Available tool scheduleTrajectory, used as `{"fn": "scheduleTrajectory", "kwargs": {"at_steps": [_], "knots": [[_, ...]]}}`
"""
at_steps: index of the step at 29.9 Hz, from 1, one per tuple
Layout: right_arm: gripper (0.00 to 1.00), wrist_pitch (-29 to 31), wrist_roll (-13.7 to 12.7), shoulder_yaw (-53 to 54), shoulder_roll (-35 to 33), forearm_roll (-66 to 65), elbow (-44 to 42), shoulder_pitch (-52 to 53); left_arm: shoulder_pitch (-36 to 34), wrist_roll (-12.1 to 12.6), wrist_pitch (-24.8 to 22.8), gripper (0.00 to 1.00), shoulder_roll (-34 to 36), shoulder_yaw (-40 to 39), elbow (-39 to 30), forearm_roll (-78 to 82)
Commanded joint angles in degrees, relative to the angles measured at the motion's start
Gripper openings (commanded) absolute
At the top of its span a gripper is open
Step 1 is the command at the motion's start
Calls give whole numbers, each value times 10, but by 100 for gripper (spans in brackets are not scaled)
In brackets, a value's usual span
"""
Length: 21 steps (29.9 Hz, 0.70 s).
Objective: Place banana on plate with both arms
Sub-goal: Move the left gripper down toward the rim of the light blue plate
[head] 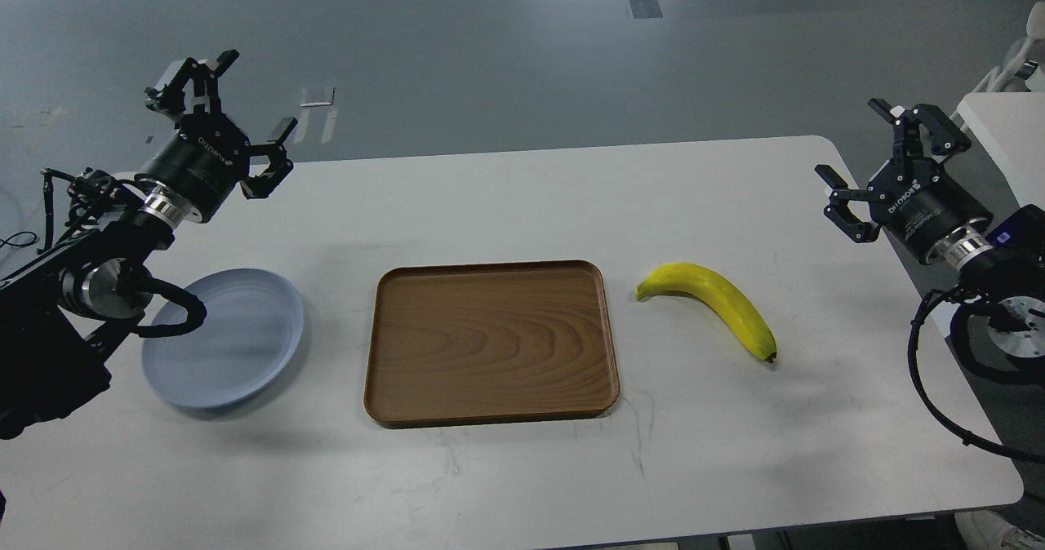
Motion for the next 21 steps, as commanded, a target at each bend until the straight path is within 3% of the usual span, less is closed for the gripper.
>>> {"fn": "scheduleTrajectory", "kwargs": {"at_steps": [1,15,21], "knots": [[97,0,0,0,0,0,1,0,0,-1,0,99,1,0,0,2],[98,0,0,0,2,-1,1,4,-10,-2,0,99,50,7,0,30],[98,0,0,-3,2,-4,1,6,-66,-23,0,99,97,4,-32,282]]}}
